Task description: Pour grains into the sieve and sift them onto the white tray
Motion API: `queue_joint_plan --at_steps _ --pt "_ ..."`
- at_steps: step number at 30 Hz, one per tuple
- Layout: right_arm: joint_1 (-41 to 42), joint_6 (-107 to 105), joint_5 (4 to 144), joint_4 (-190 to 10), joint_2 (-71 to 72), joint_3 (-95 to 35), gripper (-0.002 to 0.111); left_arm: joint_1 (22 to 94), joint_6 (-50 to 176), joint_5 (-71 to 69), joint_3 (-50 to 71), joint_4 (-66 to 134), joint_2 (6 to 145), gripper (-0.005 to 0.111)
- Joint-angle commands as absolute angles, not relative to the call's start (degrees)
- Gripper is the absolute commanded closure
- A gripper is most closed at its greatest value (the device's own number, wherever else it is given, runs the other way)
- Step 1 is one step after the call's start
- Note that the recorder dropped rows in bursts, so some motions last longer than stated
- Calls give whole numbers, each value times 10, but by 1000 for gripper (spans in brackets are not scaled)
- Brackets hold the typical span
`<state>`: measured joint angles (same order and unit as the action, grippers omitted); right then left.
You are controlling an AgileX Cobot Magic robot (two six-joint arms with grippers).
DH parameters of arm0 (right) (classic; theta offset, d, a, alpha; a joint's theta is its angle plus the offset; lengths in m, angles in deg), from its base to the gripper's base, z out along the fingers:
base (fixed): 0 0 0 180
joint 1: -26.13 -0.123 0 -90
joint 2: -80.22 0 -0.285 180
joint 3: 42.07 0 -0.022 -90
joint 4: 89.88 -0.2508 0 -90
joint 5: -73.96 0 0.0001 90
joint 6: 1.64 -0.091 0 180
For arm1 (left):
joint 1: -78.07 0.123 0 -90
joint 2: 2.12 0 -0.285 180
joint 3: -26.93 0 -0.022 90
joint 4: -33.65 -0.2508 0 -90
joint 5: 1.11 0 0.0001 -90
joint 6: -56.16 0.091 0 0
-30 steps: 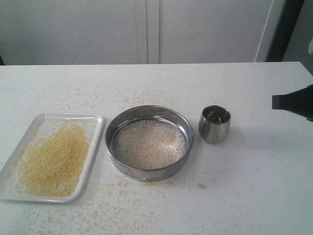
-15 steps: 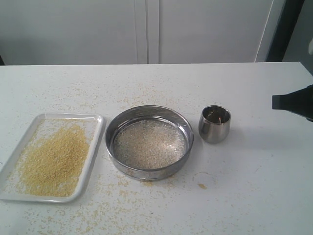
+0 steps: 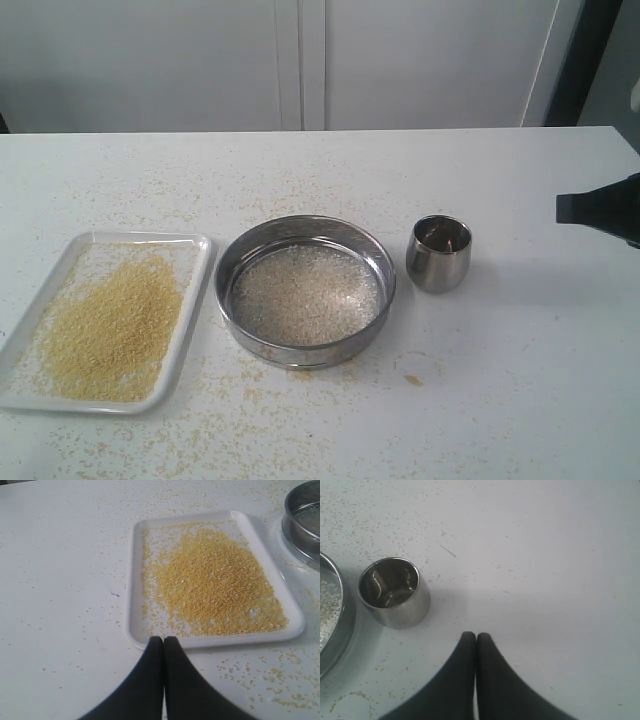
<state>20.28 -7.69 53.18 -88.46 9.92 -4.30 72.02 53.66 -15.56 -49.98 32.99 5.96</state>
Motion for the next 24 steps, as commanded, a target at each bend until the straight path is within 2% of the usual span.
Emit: queue_joint_plan --at_steps 1,6,19,24 --pt "205 -79 539 -883 119 -41 108 722 539 -153 -503 337 57 107" --pt "205 -79 534 -884 181 -41 108 722 539 -153 -503 337 57 107" --pt "205 -63 509 -884 452 -41 108 722 539 -153 -503 337 57 107" --pt "205 -63 483 -884 482 -41 108 722 539 -153 -503 337 57 107"
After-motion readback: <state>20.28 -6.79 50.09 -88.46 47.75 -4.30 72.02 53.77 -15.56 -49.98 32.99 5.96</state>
